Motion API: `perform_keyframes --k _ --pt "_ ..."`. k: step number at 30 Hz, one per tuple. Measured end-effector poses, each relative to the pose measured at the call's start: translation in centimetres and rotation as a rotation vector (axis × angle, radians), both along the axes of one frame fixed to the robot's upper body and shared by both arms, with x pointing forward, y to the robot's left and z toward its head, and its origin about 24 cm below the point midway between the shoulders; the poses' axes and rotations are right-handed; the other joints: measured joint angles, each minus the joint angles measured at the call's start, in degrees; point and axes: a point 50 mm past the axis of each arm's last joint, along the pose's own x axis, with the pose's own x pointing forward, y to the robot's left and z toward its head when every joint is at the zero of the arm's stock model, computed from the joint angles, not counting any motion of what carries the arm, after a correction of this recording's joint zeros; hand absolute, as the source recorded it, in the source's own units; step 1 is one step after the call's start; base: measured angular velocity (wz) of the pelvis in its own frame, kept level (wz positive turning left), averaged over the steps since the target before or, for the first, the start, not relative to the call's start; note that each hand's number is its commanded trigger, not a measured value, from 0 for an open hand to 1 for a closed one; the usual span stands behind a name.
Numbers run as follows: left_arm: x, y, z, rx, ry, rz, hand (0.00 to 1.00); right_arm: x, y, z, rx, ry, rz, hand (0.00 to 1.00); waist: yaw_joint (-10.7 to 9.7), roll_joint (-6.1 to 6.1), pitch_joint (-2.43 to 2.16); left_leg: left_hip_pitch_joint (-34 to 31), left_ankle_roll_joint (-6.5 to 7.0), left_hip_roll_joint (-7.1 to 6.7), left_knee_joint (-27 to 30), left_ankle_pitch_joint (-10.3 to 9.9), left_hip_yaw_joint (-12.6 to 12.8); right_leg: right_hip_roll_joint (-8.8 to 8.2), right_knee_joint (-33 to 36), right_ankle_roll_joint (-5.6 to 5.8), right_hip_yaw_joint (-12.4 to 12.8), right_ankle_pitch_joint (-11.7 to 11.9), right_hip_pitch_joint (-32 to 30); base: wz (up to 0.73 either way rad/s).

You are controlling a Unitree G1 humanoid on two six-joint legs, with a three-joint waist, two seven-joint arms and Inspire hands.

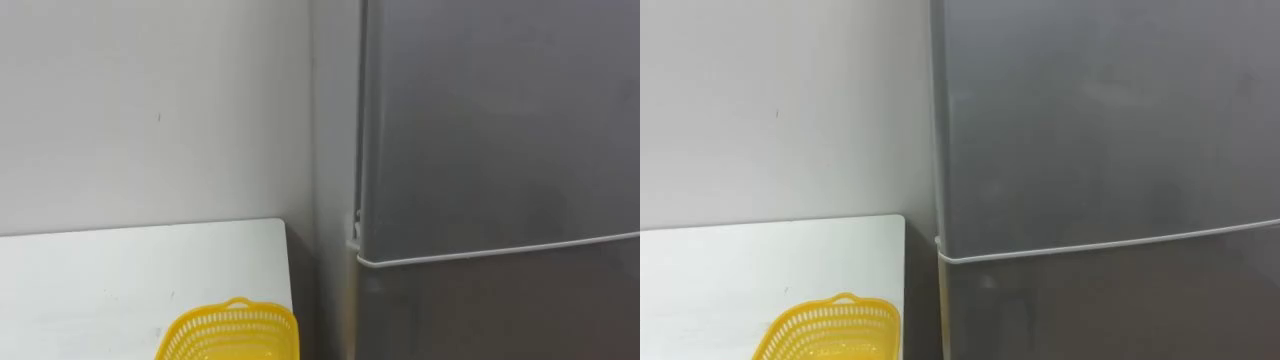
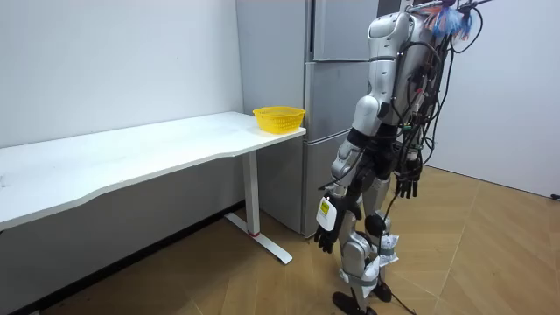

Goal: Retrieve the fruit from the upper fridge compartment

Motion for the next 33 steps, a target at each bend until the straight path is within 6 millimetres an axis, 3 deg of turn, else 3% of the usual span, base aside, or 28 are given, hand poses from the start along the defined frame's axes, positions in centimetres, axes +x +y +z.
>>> perform_keyframes --k 13,22,28,33 --pt "-0.1 0.0 0.0 0.0 0.003 0.005 0.0 0.0 0.0 0.0 -0.004 -0.001 0.001 0.0 0.02 -0.01 0.0 0.01 0.0 0.0 -0.04 0.0 -0.01 -0.01 -0.02 0.01 0.0 -0.01 0.01 0.0" --pt "-0.1 0.2 0.0 0.067 -0.058 0.192 0.0 0.2 0.0 0.0 -0.01 -0.011 -0.005 0.0 0.1 0.04 -0.06 -0.31 -0.02 -0.03 0.01 -0.06 -0.11 -0.03 -0.07 0.01 -0.22 -0.08 -0.28 0.0" --pt "-0.2 1.1 0.3 0.145 -0.132 0.502 0.0 0.3 -0.2 0.0 -0.036 -0.018 -0.015 0.0 0.55 0.33 -0.22 -0.27 -0.03 -0.04 0.09 -0.06 -0.13 -0.16 0.03 -0.1 -0.47 -0.17 -0.38 0.0" --pt "1.1 3.2 1.0 0.27 -0.294 0.907 0.0 0.5 -0.5 0.1 -0.066 -0.034 -0.046 0.0 2.4 0.49 -0.34 -0.1 -0.03 -0.05 0.16 -0.04 -0.15 -0.19 0.13 -0.1 -0.53 -0.16 -0.19 0.0"
